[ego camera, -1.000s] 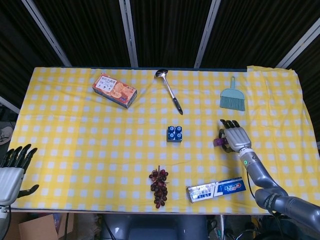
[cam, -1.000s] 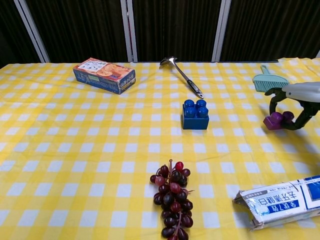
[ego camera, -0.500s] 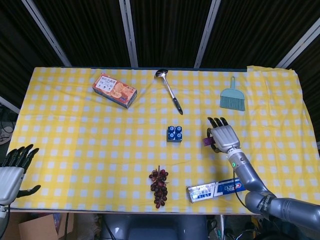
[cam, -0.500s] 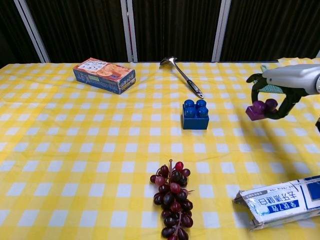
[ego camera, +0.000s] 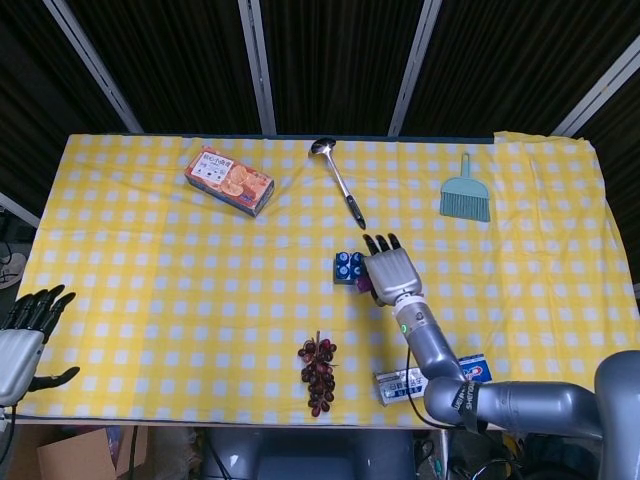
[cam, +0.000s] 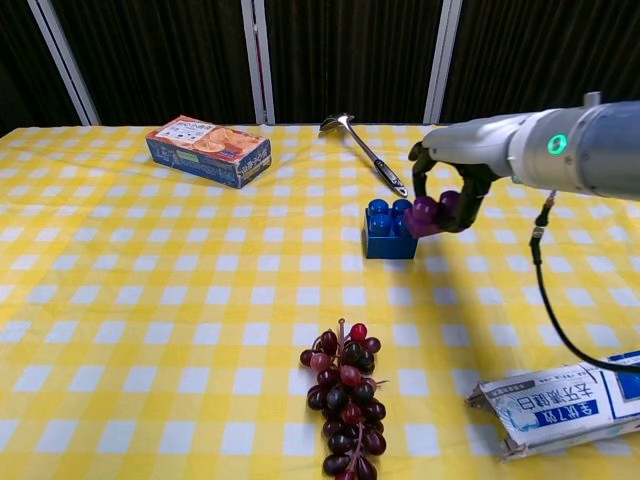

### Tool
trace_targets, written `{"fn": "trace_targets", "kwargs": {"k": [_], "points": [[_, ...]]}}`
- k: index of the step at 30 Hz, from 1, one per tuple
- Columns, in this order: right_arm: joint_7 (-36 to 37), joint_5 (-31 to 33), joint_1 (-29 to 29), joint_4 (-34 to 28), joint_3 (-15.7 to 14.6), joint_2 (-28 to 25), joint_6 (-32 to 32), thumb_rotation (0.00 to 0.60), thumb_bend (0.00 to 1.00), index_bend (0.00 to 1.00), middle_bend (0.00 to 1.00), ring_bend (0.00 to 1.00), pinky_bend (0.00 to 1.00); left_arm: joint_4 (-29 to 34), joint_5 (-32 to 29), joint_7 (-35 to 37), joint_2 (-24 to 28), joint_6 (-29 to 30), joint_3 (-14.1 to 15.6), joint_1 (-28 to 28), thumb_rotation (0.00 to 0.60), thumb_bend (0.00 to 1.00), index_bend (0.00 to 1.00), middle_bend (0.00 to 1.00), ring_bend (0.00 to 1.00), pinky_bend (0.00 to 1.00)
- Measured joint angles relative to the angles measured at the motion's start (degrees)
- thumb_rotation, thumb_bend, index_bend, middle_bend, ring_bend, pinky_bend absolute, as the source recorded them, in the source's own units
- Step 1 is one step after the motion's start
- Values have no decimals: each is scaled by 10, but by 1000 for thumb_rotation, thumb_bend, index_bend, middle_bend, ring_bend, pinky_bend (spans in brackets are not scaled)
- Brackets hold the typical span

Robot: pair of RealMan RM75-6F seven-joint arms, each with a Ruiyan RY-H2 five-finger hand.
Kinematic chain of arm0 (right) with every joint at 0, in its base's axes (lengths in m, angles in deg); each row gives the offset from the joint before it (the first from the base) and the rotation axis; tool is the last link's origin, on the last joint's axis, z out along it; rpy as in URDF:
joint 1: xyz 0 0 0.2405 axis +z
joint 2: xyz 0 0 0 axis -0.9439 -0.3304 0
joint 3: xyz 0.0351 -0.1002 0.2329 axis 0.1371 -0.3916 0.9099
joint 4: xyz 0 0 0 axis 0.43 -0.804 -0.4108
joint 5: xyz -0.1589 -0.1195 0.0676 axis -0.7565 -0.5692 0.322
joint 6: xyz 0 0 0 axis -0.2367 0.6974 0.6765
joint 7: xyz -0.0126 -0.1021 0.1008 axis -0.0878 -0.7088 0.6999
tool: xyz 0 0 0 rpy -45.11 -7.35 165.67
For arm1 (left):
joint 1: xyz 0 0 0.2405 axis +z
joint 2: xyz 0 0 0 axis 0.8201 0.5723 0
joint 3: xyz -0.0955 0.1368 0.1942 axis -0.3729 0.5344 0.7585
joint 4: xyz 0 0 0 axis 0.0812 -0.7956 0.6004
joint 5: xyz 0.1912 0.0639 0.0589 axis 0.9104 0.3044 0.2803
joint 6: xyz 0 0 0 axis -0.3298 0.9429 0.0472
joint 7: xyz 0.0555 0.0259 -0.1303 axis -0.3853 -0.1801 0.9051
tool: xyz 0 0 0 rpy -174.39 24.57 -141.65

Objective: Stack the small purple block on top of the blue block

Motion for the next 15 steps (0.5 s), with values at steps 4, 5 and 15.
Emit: {"fn": "trace_targets", "kwargs": {"k": [4,5,15], "points": [[-12,29,26,13,12,23,-3,600,440,556,0,8,0,-1,1,1,1,1,1,0,600,0,37,0,0,42],[-16,38,34,20,15,30,-3,600,440,556,0,8,0,-1,1,1,1,1,1,0,600,0,37,0,0,42],[-30,82,78,61,32,52,6,600,440,556,0,8,0,-6,-13,1,1,2,-4,2,600,0,37,0,0,42]]}}
